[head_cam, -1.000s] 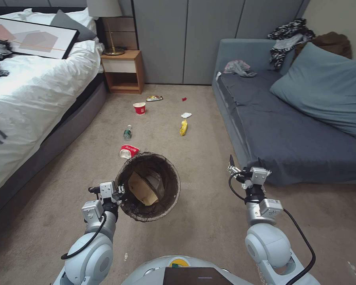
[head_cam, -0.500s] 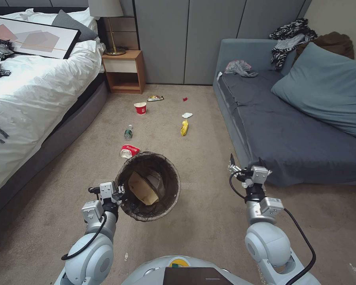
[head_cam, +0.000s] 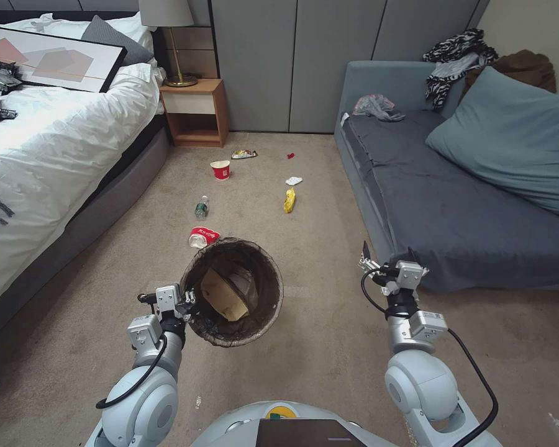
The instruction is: Pick up the trash bin, then pick up the garbage from the floor and place it into the trash bin.
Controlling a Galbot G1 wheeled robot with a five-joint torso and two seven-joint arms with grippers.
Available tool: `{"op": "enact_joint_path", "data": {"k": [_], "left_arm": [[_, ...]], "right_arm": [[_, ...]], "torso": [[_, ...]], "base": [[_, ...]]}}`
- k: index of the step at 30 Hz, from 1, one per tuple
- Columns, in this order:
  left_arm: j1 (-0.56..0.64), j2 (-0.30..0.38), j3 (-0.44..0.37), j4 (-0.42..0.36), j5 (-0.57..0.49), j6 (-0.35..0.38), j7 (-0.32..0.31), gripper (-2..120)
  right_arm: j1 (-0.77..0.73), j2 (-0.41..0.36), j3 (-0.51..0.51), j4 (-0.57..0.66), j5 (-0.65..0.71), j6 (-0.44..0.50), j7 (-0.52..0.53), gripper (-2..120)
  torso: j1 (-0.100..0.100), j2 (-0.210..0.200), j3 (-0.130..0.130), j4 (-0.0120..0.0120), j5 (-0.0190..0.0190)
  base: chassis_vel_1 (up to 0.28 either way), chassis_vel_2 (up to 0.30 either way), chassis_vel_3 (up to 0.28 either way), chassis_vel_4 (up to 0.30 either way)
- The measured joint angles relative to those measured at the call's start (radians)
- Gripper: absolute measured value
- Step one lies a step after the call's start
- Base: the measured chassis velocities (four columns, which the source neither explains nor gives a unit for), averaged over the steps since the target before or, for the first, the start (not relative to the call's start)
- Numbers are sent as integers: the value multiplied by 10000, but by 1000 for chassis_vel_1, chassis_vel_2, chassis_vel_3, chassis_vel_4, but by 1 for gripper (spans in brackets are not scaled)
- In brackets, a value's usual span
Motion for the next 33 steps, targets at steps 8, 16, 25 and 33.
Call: {"op": "enact_joint_path", "data": {"k": [8, 16, 25, 33], "left_arm": [[50, -15, -3, -25, 24, -32, 9, 0], [55, -45, -5, -41, 37, -48, 17, 0], [22, -46, -7, -43, 37, -50, 22, 0], [3, -52, -5, -37, 30, -55, 26, 0]], "right_arm": [[-24, 20, 7, 5, -73, 4, -8, 100], [-34, 25, -10, 10, -91, 8, -16, 100], [-7, 18, -11, 9, -84, 10, -17, 100], [12, 12, -12, 0, -78, 10, -16, 100]], "torso": [[-1, 0, -1, 0, 0], [0, 0, 1, 1, 1], [0, 0, 0, -2, 0], [0, 0, 0, 1, 1]], "base": [[-19, 21, 21, -20], [-149, 140, 136, -143], [-152, 160, 177, -158], [-137, 133, 143, -139]]}}
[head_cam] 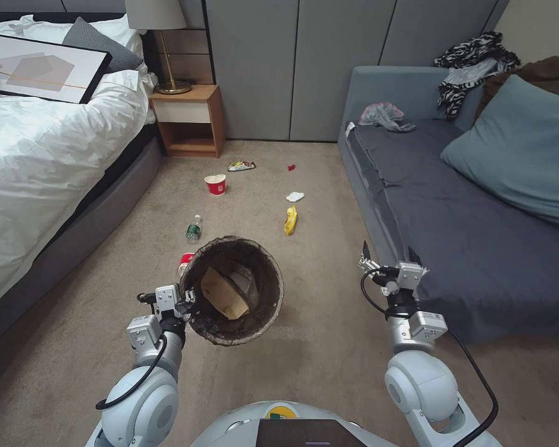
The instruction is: Pick up the trash bin, then pick up the garbage from the floor and place it into the trash bin.
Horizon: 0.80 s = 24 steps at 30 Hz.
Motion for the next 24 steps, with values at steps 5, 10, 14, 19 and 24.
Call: {"op": "enact_joint_path", "data": {"k": [5, 10, 14, 19, 24], "left_arm": [[0, 1, 0, 1, -4, -4, 1, 0], [-13, -1, 1, 11, -7, -8, 3, 0], [-18, -1, -1, 12, -11, -9, 3, 0], [-30, 9, -16, 12, -20, -11, 3, 0], [-40, 12, -19, 12, -26, -14, 4, 0]], "right_arm": [[6, 9, -4, -7, 2, -1, 1, 100], [19, 6, -6, -17, 3, -2, 3, 100], [35, -10, -5, -18, 12, -6, 4, 100], [69, -22, -5, -20, 26, -16, 5, 100], [75, -23, -5, -20, 29, -30, 6, 100]], "torso": [[0, 0, 0, 0, -1], [0, 0, 0, -2, 0], [0, 0, 0, 1, -1], [0, 0, 0, -3, -2], [0, 0, 0, -1, 1]], "base": [[-157, 167, 146, -161], [-167, 137, 140, -156], [-135, 159, 154, -141], [-153, 149, 141, -143], [-141, 137, 155, -152]]}}
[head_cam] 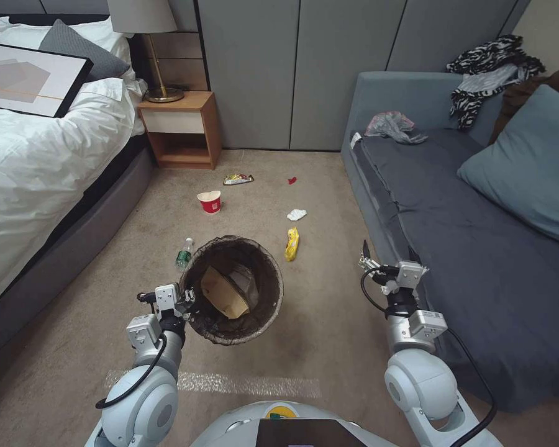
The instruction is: Pick up the trash bin, then pick up the garbage from the floor and place it into the trash bin.
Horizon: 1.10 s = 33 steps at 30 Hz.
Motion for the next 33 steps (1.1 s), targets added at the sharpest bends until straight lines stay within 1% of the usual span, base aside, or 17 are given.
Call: {"op": "enact_joint_path", "data": {"k": [6, 9, 16, 19, 20, 33], "left_arm": [[0, 16, -3, 0, -2, 0, -1, 0], [1, 33, -2, 0, -8, 0, -1, 0], [12, 54, -3, -8, -13, 0, -6, 0], [12, 54, -3, -9, -13, 0, -6, 0], [14, 53, -2, -12, -14, 0, -6, 0], [7, 42, 2, -15, -14, 0, -6, 0]], "right_arm": [[-6, 5, -1, 0, 2, -10, 0, 100], [-10, 15, -6, 1, 2, -17, 2, 100], [-7, 34, -26, 4, -7, -28, 4, 100], [-7, 35, -26, 6, -9, -28, 4, 100], [-7, 36, -28, 7, -10, -29, 5, 100], [-2, 56, -28, 12, -29, -32, 8, 100]], "torso": [[0, 0, 0, 2, 0], [0, 0, 0, -3, -2], [0, 0, 0, 2, -1], [0, 0, 0, 1, -5], [0, 0, 0, 0, 1], [1, 0, 0, -1, 1]], "base": [[-154, 164, 163, -145], [-150, 137, 167, -182], [-178, 174, 167, -172], [-166, 189, 176, -173], [-163, 166, 164, -164], [-175, 167, 179, -178]]}}
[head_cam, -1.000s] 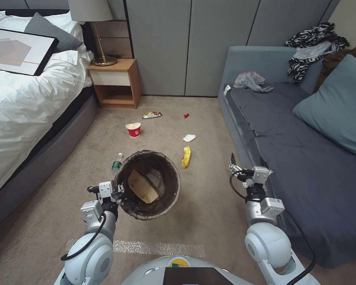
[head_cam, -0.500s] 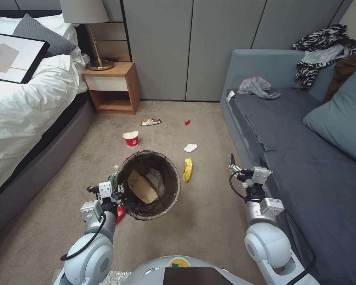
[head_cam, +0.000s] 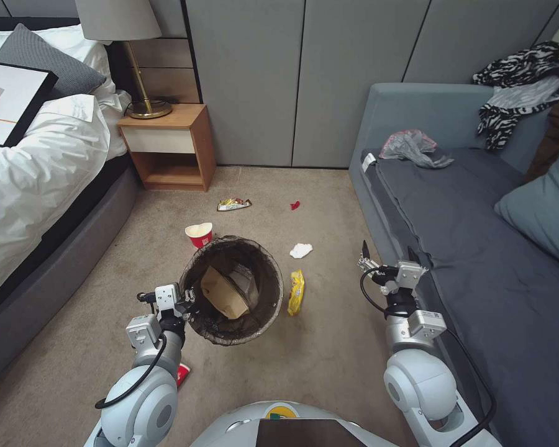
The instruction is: Pick up the trash bin, then pick up the garbage from the floor and place it into the trash bin.
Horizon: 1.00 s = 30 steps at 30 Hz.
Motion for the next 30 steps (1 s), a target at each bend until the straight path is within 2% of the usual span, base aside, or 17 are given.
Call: {"op": "enact_joint_path", "data": {"k": [16, 25, 29, 30], "left_arm": [[-25, -19, -2, 0, 3, -28, 3, 0], [-25, -29, -3, 0, 7, -36, 1, 0], [-21, -23, -9, 4, 7, -39, -1, 0], [-10, -17, -14, 0, 6, -39, -2, 0]], "right_arm": [[76, -3, -9, -79, -6, 139, 63, 100], [91, -65, -5, -101, -2, 114, 97, 100], [96, -330, 2, -25, 323, -246, 210, 100], [142, -602, 8, 26, 722, -518, 308, 100]], "torso": [[1, 0, 1, 0, -2], [0, 0, -1, 1, -2], [-1, 0, -1, 0, -1], [-1, 0, -1, 1, -1]], "base": [[-169, 164, 177, -165], [-17, 24, 9, -7], [0, 0, 0, 0], [0, 0, 0, 0]]}}
